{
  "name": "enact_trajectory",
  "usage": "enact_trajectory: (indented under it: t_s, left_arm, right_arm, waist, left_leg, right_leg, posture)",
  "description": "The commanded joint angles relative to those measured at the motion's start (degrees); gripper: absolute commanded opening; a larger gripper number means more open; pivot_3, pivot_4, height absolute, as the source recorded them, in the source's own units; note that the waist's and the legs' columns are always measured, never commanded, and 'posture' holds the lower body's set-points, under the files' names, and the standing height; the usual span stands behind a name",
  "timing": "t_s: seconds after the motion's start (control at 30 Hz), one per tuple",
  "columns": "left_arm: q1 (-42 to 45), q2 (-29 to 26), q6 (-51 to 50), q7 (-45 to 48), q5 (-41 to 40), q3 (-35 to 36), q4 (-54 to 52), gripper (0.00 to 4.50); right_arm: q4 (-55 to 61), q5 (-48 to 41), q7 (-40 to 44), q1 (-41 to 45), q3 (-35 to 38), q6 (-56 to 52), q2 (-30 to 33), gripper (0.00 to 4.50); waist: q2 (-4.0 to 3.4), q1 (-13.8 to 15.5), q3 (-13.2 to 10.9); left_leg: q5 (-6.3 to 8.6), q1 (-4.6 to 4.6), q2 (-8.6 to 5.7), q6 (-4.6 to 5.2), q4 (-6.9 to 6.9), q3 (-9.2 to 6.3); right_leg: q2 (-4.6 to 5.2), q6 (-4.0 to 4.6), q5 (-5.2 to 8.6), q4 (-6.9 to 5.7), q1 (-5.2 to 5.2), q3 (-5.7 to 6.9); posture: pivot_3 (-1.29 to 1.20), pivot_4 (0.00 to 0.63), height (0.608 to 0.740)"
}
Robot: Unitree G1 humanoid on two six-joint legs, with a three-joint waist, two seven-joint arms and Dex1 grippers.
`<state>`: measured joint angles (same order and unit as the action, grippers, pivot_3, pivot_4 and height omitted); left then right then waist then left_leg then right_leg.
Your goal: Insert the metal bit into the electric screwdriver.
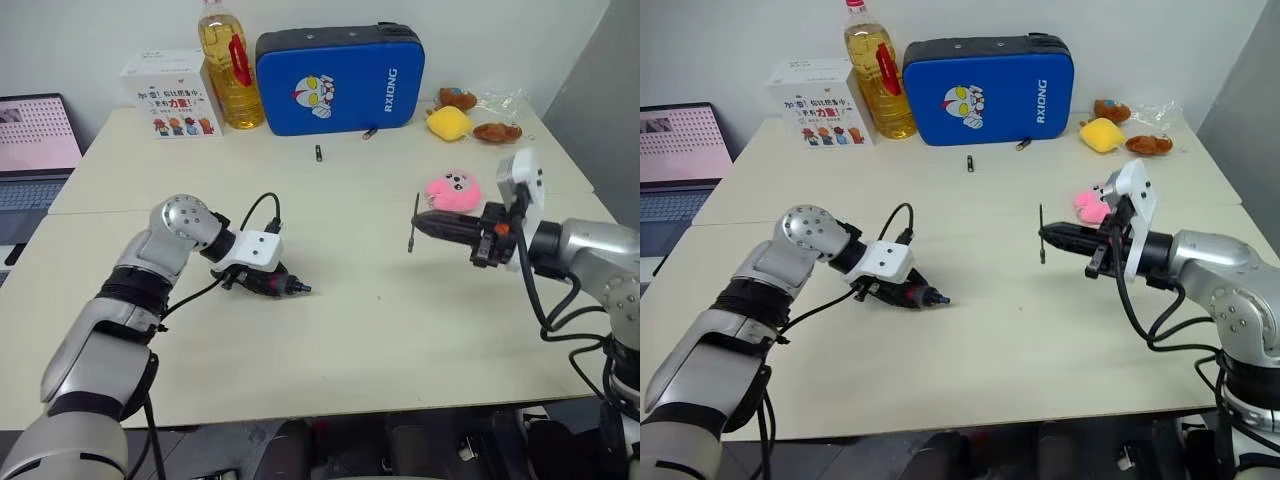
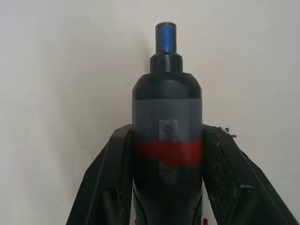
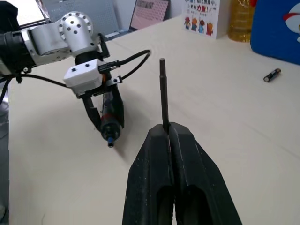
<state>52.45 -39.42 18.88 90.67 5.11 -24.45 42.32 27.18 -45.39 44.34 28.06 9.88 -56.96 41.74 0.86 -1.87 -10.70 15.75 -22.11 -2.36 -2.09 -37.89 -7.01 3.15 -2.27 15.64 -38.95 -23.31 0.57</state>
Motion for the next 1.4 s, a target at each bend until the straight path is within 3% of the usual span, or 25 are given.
enact_trajectory:
  t_s: [0.03, 0.07, 0.13, 0.3, 0.5, 0.77, 1.17, 1.4]
  left_arm:
    - [1.3, 2.2, 2.9, 0.3, 0.3, 0.5, 2.7, 1.69]
    - [1.4, 2.7, 3.5, 0.9, 0.1, 0.6, 3.4, 1.69]
    - [1.8, 3.1, 3.9, 1.4, -0.1, 1.1, 4.6, 2.36]
    - [3.2, 1.3, 3.6, 1.8, -2.3, 0.4, 4.1, 3.16]
    - [4.5, -0.6, -1.0, 1.8, -6.5, -3.1, -2.2, 4.48]
    - [3.5, -0.6, -2.9, 1.8, -4.2, -6.8, -3.6, 4.48]
    - [3.3, 2.6, -0.5, 1.3, 1.7, -5.5, -0.6, 4.48]
    - [4.0, 3.6, 0.3, 1.7, 2.3, -4.5, 1.0, 3.17]
  right_arm:
    - [3.8, -1.7, -0.7, -0.8, 0.2, 0.6, 0.3, 0.05]
    - [4.2, -1.8, -1.4, -1.2, 0.2, 0.6, 0.0, 0.05]
    - [4.8, -2.0, -2.5, -1.7, 0.1, 0.8, -0.5, 0.00]
    - [4.9, -1.7, -3.6, -2.4, -0.5, 1.7, -1.1, 0.00]
    - [3.4, -0.9, -3.7, -1.9, -1.6, 3.2, -1.8, 0.00]
    - [2.9, -0.9, -4.2, -2.1, -2.0, 4.4, -2.0, 0.00]
    - [3.5, -1.3, -6.4, -3.1, -1.3, 4.9, -2.1, 0.00]
    - [3.2, -1.6, -7.0, -3.0, -1.2, 5.0, -2.0, 0.00]
  waist:
    - [0.00, 0.0, 0.0]
    - [-0.01, 0.1, 0.0]
    - [0.00, 0.2, 0.0]
    - [0.02, 0.1, 0.0]
    - [0.03, 0.0, 0.0]
    - [0.02, 0.0, 0.0]
    - [0.03, 0.0, 0.0]
    - [0.02, 0.1, 0.0]
  left_leg:
    - [0.00, 0.00, 0.01, 0.00, 0.00, 0.00]
    - [0.00, 0.00, 0.01, 0.00, -0.01, -0.02]
    - [0.00, 0.00, 0.01, 0.01, -0.04, -0.03]
    - [0.00, -0.02, 0.00, 0.01, -0.09, -0.03]
    - [0.00, -0.02, 0.04, 0.01, -0.07, -0.09]
    - [0.00, -0.01, 0.01, 0.01, -0.07, -0.07]
    - [0.00, -0.01, 0.00, 0.01, -0.07, -0.06]
    - [0.00, 0.00, 0.00, 0.01, -0.09, -0.06]
  right_leg:
    - [0.00, 0.00, 0.00, -0.01, -0.01, 0.00]
    - [0.00, 0.00, 0.00, -0.02, -0.01, 0.01]
    - [0.02, 0.00, 0.00, -0.03, 0.01, 0.01]
    - [0.04, -0.01, 0.00, -0.02, 0.03, 0.00]
    - [0.01, -0.01, 0.00, -0.03, 0.01, 0.03]
    - [-0.01, -0.01, 0.00, -0.03, 0.01, 0.03]
    - [-0.01, -0.01, 0.00, -0.04, 0.01, 0.02]
    - [0.01, -0.01, 0.00, -0.06, 0.02, 0.02]
  posture:
    - [0.00, 0.150, 0.740]
    - [0.00, 0.150, 0.740]
    - [0.00, 0.150, 0.740]
    - [0.00, 0.150, 0.740]
    - [0.00, 0.150, 0.740]
    - [0.00, 0.150, 0.740]
    - [0.00, 0.150, 0.740]
    - [0.00, 0.150, 0.740]
